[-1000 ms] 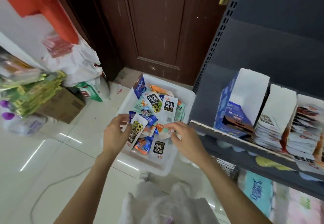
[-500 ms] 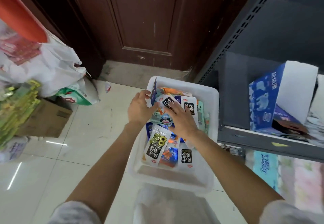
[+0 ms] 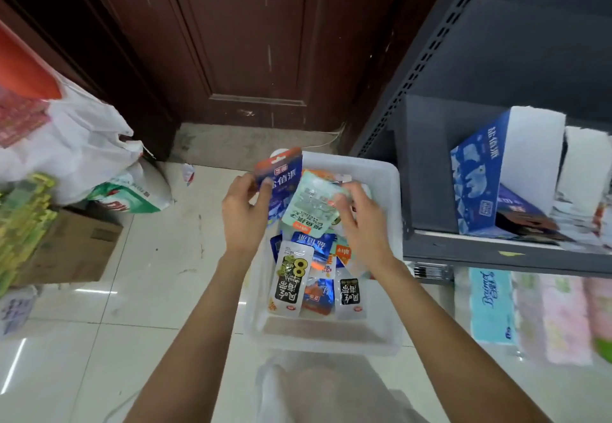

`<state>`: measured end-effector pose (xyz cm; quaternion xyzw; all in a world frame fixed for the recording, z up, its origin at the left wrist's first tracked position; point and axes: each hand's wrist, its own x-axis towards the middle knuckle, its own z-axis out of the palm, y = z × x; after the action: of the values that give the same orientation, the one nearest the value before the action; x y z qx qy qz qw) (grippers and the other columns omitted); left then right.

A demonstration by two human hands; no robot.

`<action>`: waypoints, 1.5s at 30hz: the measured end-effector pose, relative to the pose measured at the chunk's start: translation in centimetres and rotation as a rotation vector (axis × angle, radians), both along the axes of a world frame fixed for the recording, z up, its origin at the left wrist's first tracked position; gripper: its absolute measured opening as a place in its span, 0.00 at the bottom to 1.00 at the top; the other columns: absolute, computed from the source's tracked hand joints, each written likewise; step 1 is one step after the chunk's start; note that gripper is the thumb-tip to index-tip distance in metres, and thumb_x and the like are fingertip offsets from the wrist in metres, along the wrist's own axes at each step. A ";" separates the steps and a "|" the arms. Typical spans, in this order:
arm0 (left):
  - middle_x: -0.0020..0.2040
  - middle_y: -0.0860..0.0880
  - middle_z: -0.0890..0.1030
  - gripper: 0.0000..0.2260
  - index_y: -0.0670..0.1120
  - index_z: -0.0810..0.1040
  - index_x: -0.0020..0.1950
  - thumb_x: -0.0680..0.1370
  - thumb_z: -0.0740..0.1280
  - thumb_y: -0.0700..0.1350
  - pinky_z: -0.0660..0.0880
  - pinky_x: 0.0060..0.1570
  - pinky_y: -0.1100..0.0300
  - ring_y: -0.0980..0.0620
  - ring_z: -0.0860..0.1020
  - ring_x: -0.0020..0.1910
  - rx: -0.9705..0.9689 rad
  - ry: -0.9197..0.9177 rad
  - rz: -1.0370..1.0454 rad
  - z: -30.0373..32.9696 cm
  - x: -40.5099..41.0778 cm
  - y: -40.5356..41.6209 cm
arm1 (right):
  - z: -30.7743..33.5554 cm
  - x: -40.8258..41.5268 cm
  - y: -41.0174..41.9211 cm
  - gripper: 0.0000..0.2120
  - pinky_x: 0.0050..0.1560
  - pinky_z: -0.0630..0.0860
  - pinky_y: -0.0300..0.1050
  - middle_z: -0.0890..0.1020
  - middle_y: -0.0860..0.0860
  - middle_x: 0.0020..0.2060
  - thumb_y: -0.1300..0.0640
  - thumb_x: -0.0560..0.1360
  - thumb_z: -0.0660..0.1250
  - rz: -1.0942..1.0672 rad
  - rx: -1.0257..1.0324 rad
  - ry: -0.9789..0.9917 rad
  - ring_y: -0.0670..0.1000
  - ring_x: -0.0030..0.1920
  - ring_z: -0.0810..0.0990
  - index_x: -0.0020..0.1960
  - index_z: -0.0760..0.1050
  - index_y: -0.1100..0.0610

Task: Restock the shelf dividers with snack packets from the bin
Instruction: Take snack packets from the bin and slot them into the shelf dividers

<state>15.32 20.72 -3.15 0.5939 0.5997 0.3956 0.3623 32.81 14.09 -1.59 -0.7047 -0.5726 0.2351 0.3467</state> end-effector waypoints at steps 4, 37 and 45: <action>0.44 0.54 0.81 0.06 0.49 0.74 0.49 0.82 0.59 0.42 0.76 0.40 0.63 0.60 0.79 0.43 -0.203 -0.493 0.007 3.6 0.4 -1.5 | 4.1 1.2 -1.7 0.03 0.42 0.79 0.54 0.81 0.50 0.42 0.55 0.82 0.56 -0.194 -0.021 0.408 0.53 0.43 0.81 0.51 0.68 0.50; 0.41 0.56 0.85 0.06 0.49 0.79 0.51 0.79 0.65 0.40 0.76 0.40 0.64 0.58 0.82 0.42 -0.333 -0.416 -0.203 8.8 26.4 -24.1 | 8.9 22.0 -26.1 0.21 0.50 0.74 0.35 0.69 0.47 0.61 0.41 0.72 0.67 -0.255 0.152 -0.051 0.42 0.56 0.73 0.59 0.74 0.51; 0.51 0.49 0.84 0.08 0.48 0.80 0.54 0.78 0.65 0.39 0.76 0.57 0.48 0.48 0.81 0.53 -0.460 -0.572 -0.163 10.5 34.9 -28.9 | 10.1 28.0 -30.6 0.54 0.69 0.57 0.49 0.31 0.45 0.74 0.41 0.70 0.70 0.120 -0.322 -0.321 0.47 0.75 0.43 0.76 0.32 0.50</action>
<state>50.26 -8.17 7.39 0.4083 0.4981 0.3705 0.6693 60.82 -16.49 8.54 -0.7440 -0.6164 0.2286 0.1198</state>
